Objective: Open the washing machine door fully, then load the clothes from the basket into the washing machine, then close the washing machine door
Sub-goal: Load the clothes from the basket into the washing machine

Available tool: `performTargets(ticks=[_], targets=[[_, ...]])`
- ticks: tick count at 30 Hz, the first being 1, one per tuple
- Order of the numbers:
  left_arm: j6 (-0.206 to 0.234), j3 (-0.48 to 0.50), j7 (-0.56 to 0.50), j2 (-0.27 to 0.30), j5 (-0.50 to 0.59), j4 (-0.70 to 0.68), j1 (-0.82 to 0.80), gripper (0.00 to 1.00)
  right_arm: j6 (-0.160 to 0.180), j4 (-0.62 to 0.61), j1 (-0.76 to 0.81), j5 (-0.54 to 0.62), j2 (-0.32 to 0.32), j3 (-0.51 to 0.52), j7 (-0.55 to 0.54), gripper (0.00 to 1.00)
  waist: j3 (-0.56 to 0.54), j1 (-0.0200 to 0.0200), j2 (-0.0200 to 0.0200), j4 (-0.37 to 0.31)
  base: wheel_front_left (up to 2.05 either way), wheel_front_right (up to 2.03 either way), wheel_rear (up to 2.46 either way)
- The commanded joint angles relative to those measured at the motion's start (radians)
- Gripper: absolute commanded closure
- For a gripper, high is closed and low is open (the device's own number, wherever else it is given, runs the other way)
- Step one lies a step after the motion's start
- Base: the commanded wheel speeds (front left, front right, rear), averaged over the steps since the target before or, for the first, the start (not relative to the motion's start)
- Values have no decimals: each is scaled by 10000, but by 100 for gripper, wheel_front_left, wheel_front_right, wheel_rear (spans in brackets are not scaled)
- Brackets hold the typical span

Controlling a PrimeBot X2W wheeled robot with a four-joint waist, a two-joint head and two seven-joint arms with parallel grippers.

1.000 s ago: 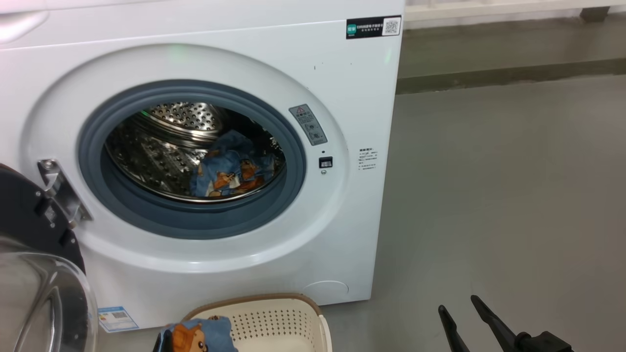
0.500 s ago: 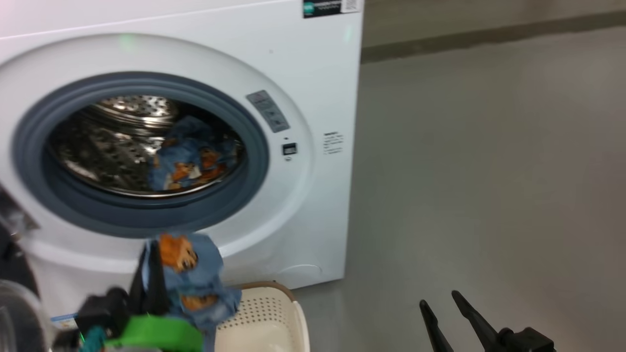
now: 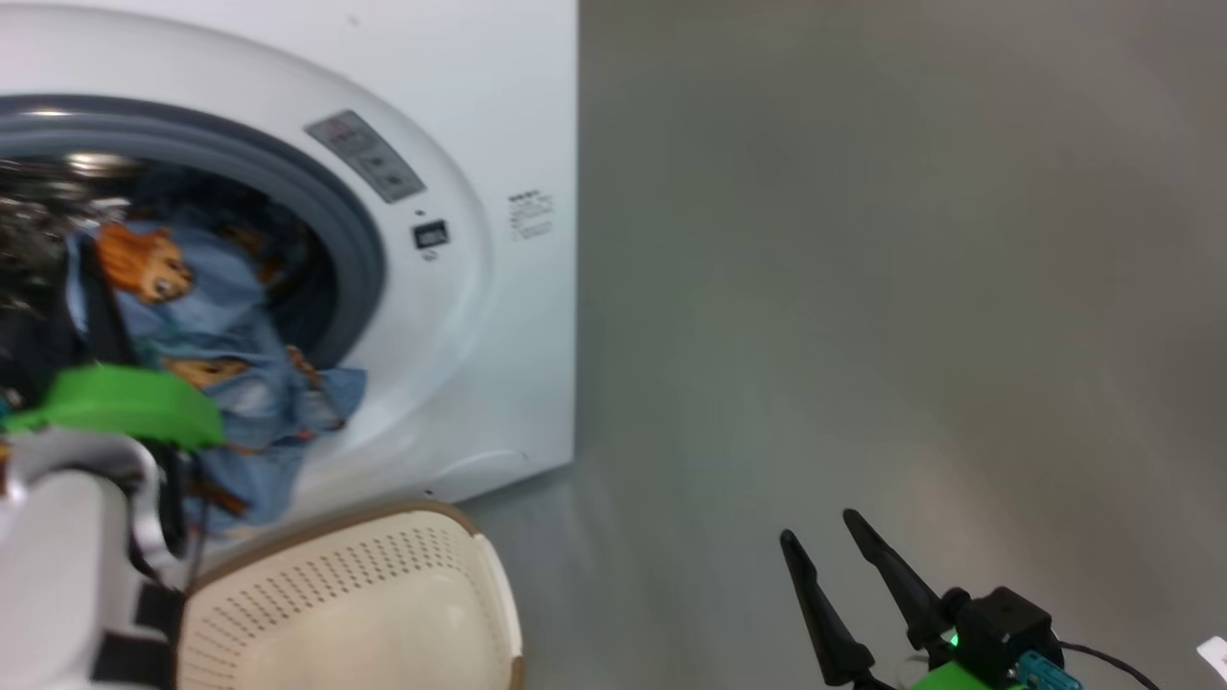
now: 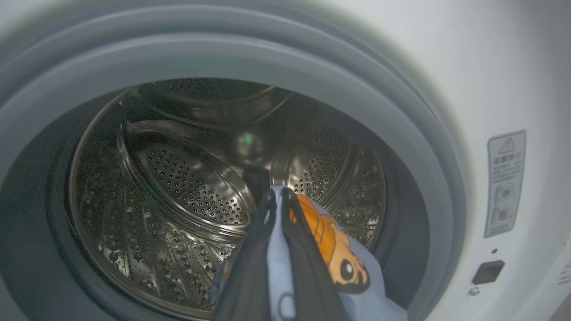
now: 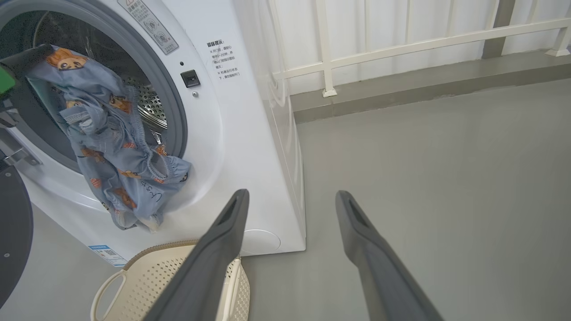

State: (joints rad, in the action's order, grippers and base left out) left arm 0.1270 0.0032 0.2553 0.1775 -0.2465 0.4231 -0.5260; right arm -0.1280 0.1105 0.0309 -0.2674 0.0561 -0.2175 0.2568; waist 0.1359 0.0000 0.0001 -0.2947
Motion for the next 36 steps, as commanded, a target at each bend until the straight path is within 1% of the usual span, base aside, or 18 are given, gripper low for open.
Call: performTargets(ticks=[1, 5, 8, 9, 12, 16, 22, 26, 31, 34, 36], targets=[[-58, 390, 65, 624, 139, 499, -925, 100, -27, -209, -442, -208, -39, -380, 49, 0, 1102, 0, -1, -976, 0, 0, 0], [-181, 566, 65, 1170, 171, 2093, -2026, 100, -27, -232, -688, -378, -53, -688, 49, 0, 1582, 0, -1, -1282, 0, 0, 0], [-160, 759, 65, 1538, 162, 3115, -2659, 100, -27, -252, -847, -496, -55, -933, 49, 0, 1945, 0, -1, -1488, 0, 0, 0], [-160, 759, 65, 1538, 162, 3115, -2659, 100, -27, -252, -847, -496, -55, -933, 49, 0, 1945, 0, -1, -1488, 0, 0, 0], [-199, 898, 65, 1892, 166, 3823, -3265, 100, -27, -257, -953, -543, -56, -1064, 49, 0, 2331, 0, -1, -1635, 0, 0, 0], [-242, 943, 65, 2307, 279, 4378, -4142, 100, -27, -315, -1004, -526, -57, -1177, 49, 0, 2853, 0, -1, -1739, 0, 0, 0], [-334, 965, 65, 2772, 441, 4606, -5519, 100, -27, -445, -972, -520, -57, -1279, 49, 0, 3516, 0, -1, -1846, 0, 0, 0], [-389, 1025, 65, 2964, 486, 4698, -6184, 100, -27, -492, -932, -504, -58, -1380, 49, 0, 3821, 0, -1, -1891, 0, 0, 0], [-344, 995, 65, 3065, 633, 4808, -6561, 100, -27, -525, -903, -513, -58, -1488, 49, 0, 4042, 0, -1, -1884, 0, 0, 0], [-378, 1063, 65, 3059, 634, 4506, -6864, 100, -27, -518, -952, -536, -58, -1609, 49, 0, 4136, 0, -1, -1884, 0, 0, 0], [-502, 1164, 65, 3001, 569, 4072, -7085, 100, -27, -528, -1015, -562, -58, -1688, 49, 0, 4198, 0, -1, -1890, 0, 0, 0]])
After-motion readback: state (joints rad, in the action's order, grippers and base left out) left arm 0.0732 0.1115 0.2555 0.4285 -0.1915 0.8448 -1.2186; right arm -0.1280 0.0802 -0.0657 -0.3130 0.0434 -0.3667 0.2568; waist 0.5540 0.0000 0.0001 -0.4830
